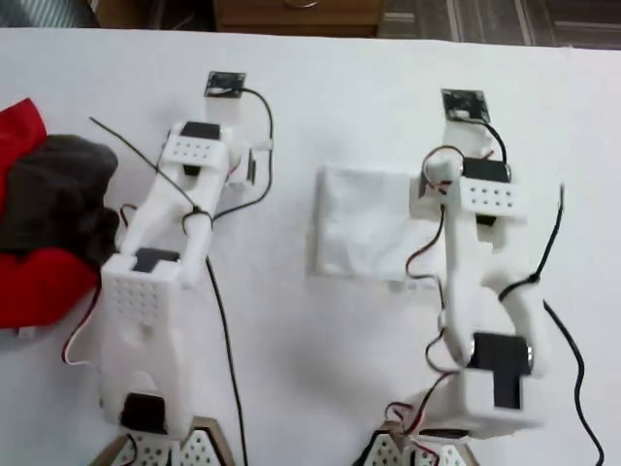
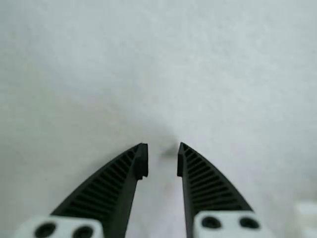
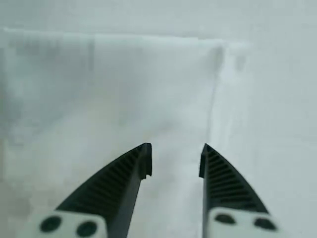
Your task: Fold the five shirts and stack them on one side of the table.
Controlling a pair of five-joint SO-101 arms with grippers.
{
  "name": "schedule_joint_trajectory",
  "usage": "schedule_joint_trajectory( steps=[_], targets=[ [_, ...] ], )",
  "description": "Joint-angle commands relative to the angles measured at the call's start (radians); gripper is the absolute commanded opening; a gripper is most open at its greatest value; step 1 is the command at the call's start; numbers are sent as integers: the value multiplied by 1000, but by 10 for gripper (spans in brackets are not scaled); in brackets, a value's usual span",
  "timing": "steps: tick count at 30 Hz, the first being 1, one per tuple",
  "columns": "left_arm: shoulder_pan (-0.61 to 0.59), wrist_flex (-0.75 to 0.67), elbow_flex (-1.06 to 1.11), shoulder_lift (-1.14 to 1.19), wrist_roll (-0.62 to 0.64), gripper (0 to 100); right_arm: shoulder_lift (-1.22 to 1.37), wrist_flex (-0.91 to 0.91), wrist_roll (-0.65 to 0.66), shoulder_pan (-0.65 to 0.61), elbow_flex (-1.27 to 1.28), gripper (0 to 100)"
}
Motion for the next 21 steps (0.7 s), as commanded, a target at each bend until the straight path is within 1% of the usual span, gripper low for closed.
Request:
schedule_joint_trajectory(
  steps=[1, 9, 16, 21],
  targets=[
    [-6, -11, -33, -6, 11, 128, 76, -28, -15, 38, -101, 178],
    [-6, -11, -33, -6, 11, 128, 282, 56, -9, 59, -324, 180],
    [-8, -11, -33, -6, 11, 128, 432, 62, -8, 84, -420, 180],
    [-6, -11, -33, -6, 11, 128, 469, 94, 52, 90, -436, 180]
  ],
)
